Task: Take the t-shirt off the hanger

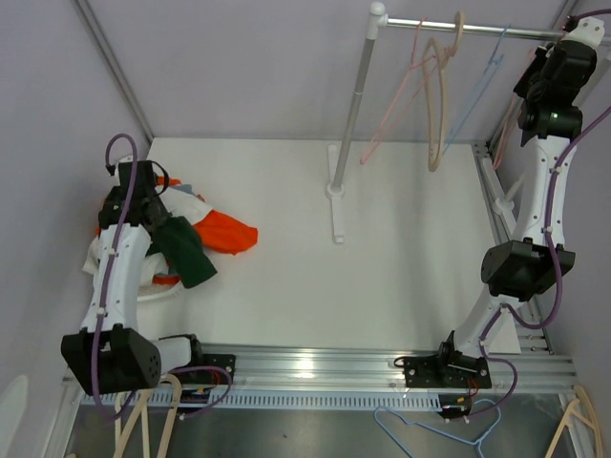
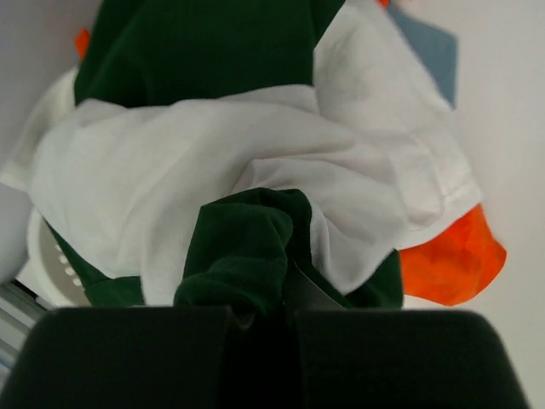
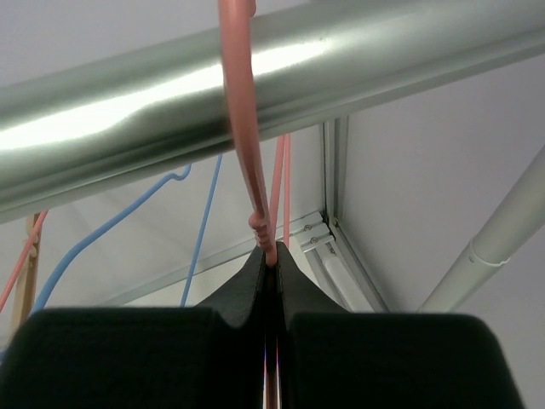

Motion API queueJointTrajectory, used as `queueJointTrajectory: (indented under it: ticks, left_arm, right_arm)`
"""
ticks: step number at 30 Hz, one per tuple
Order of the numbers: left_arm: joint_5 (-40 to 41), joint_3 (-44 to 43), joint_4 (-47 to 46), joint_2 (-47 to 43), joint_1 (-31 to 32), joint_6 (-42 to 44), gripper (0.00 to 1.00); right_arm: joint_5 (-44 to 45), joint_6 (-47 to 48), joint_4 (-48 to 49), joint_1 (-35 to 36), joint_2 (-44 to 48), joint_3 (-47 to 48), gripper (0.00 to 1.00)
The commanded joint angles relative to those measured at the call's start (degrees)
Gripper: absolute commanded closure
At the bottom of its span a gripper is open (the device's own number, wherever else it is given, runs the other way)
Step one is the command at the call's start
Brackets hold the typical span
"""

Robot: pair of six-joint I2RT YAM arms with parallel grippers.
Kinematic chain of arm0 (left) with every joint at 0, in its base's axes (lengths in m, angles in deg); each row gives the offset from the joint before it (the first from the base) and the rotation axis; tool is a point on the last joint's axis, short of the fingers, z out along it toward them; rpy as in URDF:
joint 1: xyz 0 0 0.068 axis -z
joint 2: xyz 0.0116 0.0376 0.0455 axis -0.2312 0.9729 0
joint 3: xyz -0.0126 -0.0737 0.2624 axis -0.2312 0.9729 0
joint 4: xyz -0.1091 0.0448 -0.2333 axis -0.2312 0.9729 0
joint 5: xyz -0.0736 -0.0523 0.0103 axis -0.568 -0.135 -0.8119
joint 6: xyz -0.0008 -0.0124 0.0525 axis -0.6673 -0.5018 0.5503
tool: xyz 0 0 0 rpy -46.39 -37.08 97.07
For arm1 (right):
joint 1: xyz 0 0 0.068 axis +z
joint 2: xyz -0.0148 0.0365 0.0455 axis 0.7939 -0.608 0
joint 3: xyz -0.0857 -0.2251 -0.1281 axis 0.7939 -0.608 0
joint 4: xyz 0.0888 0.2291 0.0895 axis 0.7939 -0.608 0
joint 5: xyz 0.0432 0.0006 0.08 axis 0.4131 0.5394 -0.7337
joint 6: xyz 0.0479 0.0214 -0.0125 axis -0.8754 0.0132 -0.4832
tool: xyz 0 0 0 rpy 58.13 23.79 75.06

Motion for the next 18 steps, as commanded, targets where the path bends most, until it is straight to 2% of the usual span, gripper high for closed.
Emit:
queueJointTrajectory:
  ticks: [1,5,9,10,13,15,16,18]
  left_arm:
    - [-9.2,1.95,-0.33,1.57,-5.17,-4.06,0.99]
    - [-12.01,3.18,-0.96,3.5,-9.65,-4.5,0.99]
    - [-15.96,4.15,3.25,11.31,-14.93,-9.85,0.99]
    - [-17.71,3.36,4.92,16.21,-15.55,-10.82,0.99]
    - [-17.73,-1.21,9.76,22.21,-15.55,-10.92,0.99]
    - [-18.0,-0.69,8.46,21.45,-15.64,-10.74,0.99]
    - [-18.0,-0.16,7.84,19.18,-15.64,-10.65,0.99]
    - [-18.0,0.1,6.44,16.36,-15.64,-10.04,0.99]
  right_arm:
    - [-1.46,0.33,2.87,-0.06,3.11,0.04,1.0]
    - [-1.46,0.77,2.87,0.03,3.2,-0.05,1.0]
    - [-1.37,0.69,3.04,0.03,3.11,-0.05,1.0]
    - [-1.46,0.6,3.13,0.03,3.11,0.13,1.0]
    - [-1.99,0.34,3.31,0.03,2.85,0.31,1.0]
    - [-2.08,0.25,3.22,0.03,2.67,0.31,0.98]
    - [-2.08,0.16,3.31,0.03,2.67,0.31,0.93]
    - [-2.16,0.16,3.39,-0.06,2.58,0.39,0.92]
